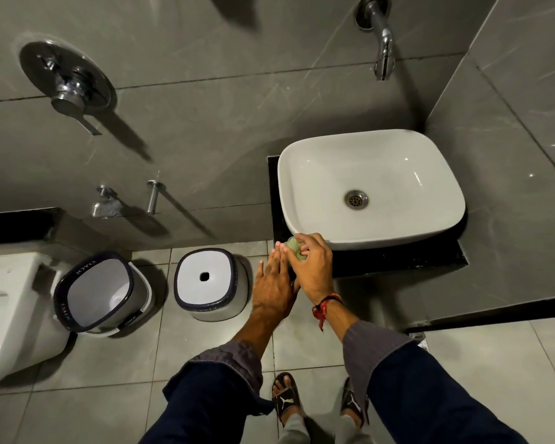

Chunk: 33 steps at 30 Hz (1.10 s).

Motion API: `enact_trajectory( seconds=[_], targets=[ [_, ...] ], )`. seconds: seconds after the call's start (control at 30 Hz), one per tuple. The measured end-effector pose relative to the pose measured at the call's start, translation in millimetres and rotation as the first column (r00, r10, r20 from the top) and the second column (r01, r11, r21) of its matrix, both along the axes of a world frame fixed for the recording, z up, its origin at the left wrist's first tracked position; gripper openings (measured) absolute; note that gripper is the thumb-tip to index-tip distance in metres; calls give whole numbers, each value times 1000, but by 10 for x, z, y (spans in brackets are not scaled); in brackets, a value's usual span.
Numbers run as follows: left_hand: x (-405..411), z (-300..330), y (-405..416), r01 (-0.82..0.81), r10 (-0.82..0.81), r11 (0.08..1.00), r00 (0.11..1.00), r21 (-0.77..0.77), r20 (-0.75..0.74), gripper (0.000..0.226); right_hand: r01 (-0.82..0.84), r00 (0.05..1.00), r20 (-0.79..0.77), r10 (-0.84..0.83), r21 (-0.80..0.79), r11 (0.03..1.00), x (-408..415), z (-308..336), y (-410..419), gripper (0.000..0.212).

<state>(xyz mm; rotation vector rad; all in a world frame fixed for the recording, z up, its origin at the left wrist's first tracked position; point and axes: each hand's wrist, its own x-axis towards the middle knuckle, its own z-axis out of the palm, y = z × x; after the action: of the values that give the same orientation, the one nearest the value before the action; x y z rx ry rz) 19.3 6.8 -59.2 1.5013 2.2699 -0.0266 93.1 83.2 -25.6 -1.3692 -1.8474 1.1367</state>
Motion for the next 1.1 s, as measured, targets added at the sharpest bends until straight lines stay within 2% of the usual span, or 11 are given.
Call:
enact_trajectory(
  seconds=[0.2, 0.37, 0.47, 0.53, 0.6, 0.67, 0.73, 0.87, 0.97, 1.03, 1.1],
  targets=[
    [3, -1, 4, 0, 0, 1000, 1000, -5, -11, 83, -18, 1000, 22, 17, 7, 1000, -21, 10, 34, 35],
    [-4, -28, -10, -9, 7, 998, 1000, 64, 28, 86, -23, 1000, -16, 22, -24, 999, 61, -53, 19, 48],
    [13, -88, -56, -143, 100, 964, 976, 223, 192, 82, 118, 991, -62, -122, -59, 991, 218, -203, -70, 34],
    [41, -116, -56, -310, 188, 914, 895, 260, 405, 71, 207, 974, -45, -222, -217, 954, 329, -330, -94, 33],
    [70, -131, -22, -452, 231, 860, 759, 237, 608, 58, 114, 982, -91, -168, -430, 896, 366, -403, -115, 36],
    [87, -127, 16, -519, 247, 822, 697, 235, 673, 50, -6, 980, -175, -95, -505, 863, 330, -388, -130, 36],
    [57, -127, 31, -548, 251, 799, 678, 248, 691, 45, -35, 980, -185, -68, -503, 863, 267, -354, -101, 36],
    [-24, -138, 4, -514, 193, 794, 719, 325, 667, 44, -42, 992, -122, -16, -460, 887, 167, -354, -44, 38],
    [-47, -86, 8, -497, 191, 809, 728, 315, 658, 44, -24, 994, -105, -26, -449, 893, 135, -346, -36, 35],
    [-43, -60, -23, -475, 196, 816, 764, 330, 614, 42, -12, 998, -60, -16, -436, 900, 144, -348, -46, 33],
    [-53, -74, -80, -440, 224, 831, 824, 339, 521, 45, 50, 999, 28, -43, -348, 936, 178, -317, -66, 30]
  ],
)
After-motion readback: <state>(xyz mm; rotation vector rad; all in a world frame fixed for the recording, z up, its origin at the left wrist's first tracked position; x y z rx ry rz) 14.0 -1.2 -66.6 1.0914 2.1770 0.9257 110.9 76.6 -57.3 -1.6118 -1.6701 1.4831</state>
